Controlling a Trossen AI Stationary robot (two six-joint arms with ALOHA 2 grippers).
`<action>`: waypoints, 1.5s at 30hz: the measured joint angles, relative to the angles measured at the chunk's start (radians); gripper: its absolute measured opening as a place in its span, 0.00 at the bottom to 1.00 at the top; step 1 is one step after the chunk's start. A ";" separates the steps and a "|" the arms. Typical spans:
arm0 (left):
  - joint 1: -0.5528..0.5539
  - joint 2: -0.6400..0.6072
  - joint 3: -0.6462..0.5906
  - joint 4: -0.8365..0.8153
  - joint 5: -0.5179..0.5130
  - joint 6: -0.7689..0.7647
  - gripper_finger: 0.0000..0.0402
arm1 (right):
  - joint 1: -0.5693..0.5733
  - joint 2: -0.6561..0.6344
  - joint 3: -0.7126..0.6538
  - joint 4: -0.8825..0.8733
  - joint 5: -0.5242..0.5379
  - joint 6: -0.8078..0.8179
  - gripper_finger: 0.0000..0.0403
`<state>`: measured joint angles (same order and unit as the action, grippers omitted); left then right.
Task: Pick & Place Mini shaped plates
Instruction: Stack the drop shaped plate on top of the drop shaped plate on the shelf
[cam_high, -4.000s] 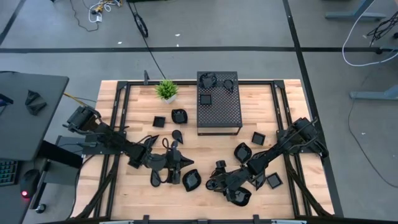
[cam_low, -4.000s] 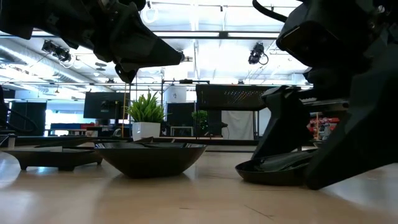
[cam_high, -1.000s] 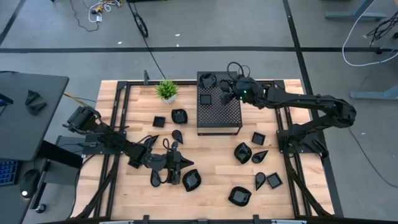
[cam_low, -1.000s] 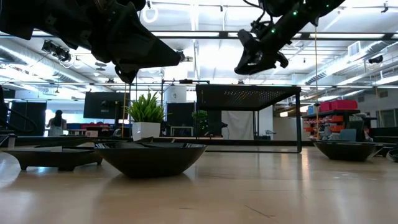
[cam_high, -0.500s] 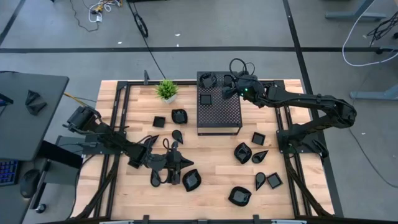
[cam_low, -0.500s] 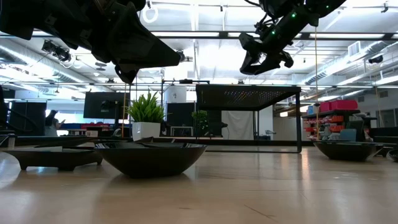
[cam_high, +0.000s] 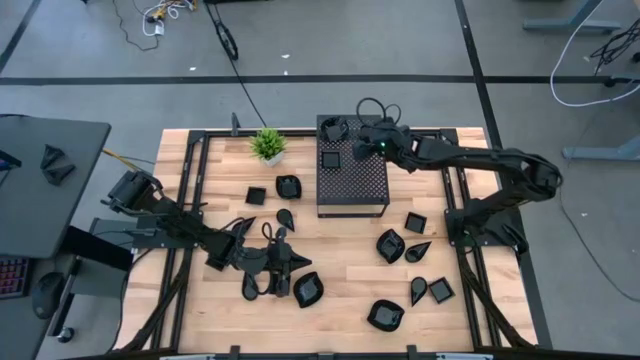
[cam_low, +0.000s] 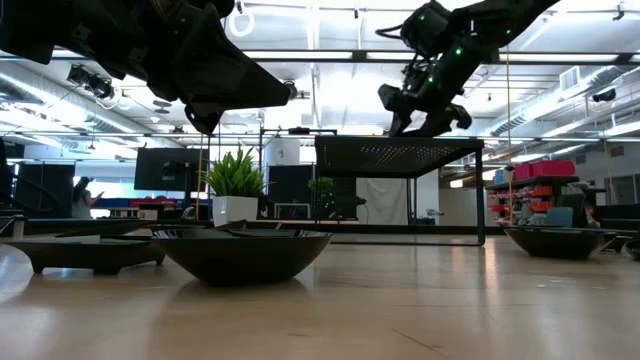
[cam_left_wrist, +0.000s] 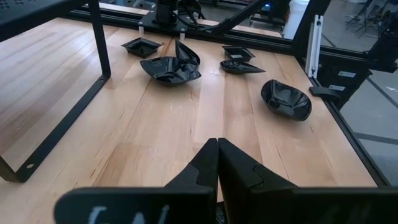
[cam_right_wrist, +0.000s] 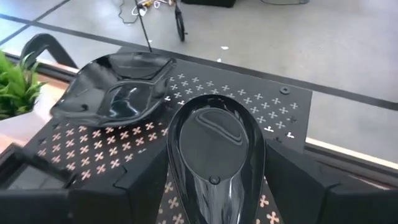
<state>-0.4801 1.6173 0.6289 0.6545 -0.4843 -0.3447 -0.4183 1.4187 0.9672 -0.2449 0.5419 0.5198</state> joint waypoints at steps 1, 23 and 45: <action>0.000 0.000 0.000 0.000 0.000 0.000 0.03 | -0.003 0.005 0.000 0.004 0.000 0.006 0.64; 0.000 0.000 0.000 0.000 0.000 0.000 0.03 | -0.017 0.071 0.000 0.009 -0.007 0.048 0.64; 0.000 0.000 0.000 0.000 0.000 0.000 0.03 | -0.046 0.071 0.000 0.048 -0.007 0.022 0.64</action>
<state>-0.4797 1.6173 0.6289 0.6548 -0.4843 -0.3450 -0.4646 1.4899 0.9668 -0.1972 0.5346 0.5415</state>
